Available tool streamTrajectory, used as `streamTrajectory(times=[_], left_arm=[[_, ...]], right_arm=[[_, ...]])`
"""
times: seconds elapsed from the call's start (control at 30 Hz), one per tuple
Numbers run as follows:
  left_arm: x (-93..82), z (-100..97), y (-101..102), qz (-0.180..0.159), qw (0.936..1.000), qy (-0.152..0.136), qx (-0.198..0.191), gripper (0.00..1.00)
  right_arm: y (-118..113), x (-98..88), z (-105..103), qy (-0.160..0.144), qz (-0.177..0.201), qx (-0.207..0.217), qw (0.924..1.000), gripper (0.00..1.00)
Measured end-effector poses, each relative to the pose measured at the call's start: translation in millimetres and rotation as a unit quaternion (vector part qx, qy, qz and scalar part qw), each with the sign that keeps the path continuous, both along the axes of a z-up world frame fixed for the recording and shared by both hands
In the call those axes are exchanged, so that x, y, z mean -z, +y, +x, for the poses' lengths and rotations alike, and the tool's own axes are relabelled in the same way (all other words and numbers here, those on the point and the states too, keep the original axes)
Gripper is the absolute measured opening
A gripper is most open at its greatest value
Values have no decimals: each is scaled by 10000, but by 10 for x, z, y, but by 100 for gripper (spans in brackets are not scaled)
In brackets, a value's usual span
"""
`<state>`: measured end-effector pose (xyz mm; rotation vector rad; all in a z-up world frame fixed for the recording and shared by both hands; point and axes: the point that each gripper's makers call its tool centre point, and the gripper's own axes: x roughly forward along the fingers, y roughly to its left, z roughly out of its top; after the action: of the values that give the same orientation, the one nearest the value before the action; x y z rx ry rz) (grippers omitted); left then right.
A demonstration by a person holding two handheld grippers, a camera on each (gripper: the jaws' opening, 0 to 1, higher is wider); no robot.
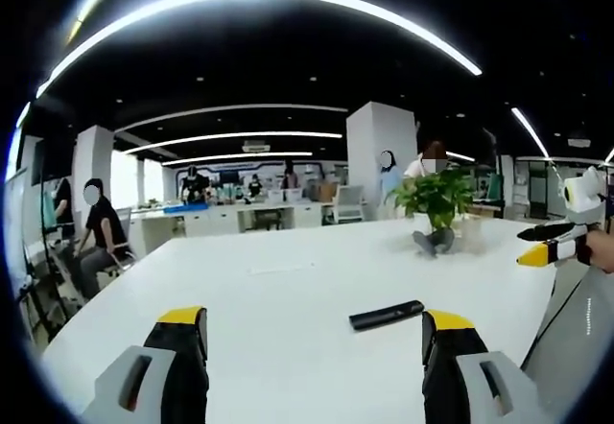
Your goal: Press the specified remote control buttons in sequence, fully releasing each button before pressing the next.
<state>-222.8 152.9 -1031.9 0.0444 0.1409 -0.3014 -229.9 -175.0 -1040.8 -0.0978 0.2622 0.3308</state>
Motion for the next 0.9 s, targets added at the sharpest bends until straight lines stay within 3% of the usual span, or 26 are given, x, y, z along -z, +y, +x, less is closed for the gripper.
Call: streamTrajectory(times=[0.13,0.47,0.6,0.9], left_arm=[[73,-11,-31,149,9998,120,54,97],[59,-42,-192,339,9987,71,370,97],[73,-31,-165,380,9986,86,352,97],[44,9,-23,139,9999,42,82,96]], right_arm=[[-31,44,-6,115,21,54,9999,91],[25,126,-7,303,-61,-60,9995,89],[34,153,2,342,-97,-98,9993,89],[-10,160,29,341,-50,4,9994,88]])
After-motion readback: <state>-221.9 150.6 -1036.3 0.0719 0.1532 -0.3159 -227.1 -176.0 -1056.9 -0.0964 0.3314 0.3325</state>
